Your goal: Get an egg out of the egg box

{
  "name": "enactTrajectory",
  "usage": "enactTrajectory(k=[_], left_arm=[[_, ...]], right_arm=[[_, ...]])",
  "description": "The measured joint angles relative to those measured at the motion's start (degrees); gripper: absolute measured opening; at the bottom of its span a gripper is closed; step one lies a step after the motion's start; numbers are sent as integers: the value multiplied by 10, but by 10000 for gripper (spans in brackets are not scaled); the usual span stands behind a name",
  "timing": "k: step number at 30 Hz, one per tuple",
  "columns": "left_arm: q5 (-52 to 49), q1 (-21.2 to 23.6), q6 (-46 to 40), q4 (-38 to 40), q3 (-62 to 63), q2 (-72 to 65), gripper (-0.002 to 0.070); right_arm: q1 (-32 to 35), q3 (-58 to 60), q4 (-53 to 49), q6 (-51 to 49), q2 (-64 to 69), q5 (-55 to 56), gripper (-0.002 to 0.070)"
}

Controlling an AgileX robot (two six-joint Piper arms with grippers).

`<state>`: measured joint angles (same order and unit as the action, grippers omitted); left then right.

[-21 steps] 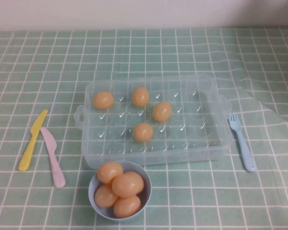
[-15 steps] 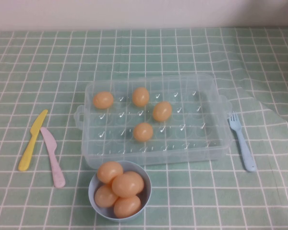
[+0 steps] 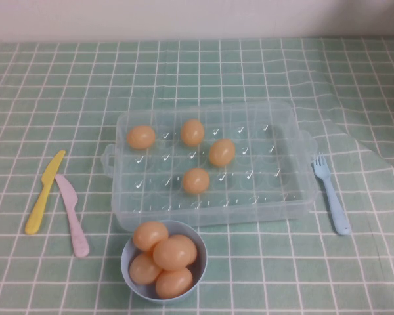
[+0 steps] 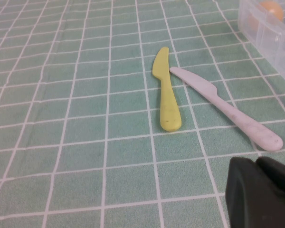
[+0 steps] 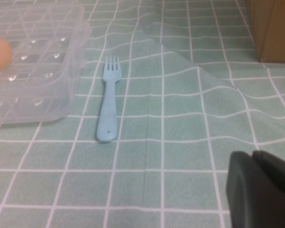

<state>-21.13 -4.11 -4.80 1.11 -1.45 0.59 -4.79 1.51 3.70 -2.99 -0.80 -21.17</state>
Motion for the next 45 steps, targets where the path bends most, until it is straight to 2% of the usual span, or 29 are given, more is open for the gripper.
enactTrajectory(k=[18,24,31,36,40,45], left_arm=[[0,0,0,0,0,0,-4],[0,0,0,0,0,0,-4],[0,0,0,0,0,0,-4],[0,0,0,0,0,0,-4],[0,0,0,0,0,0,-4],[0,0,0,0,0,0,-4]], right_arm=[[0,0,17,0,0,3,-18],[0,0,93,0,0,50,-18],[0,0,261,0,0,152,-18],[0,0,296,0,0,185,-18],[0,0,309,0,0,174,-18],[0,-59,309,0,33,67,-18]])
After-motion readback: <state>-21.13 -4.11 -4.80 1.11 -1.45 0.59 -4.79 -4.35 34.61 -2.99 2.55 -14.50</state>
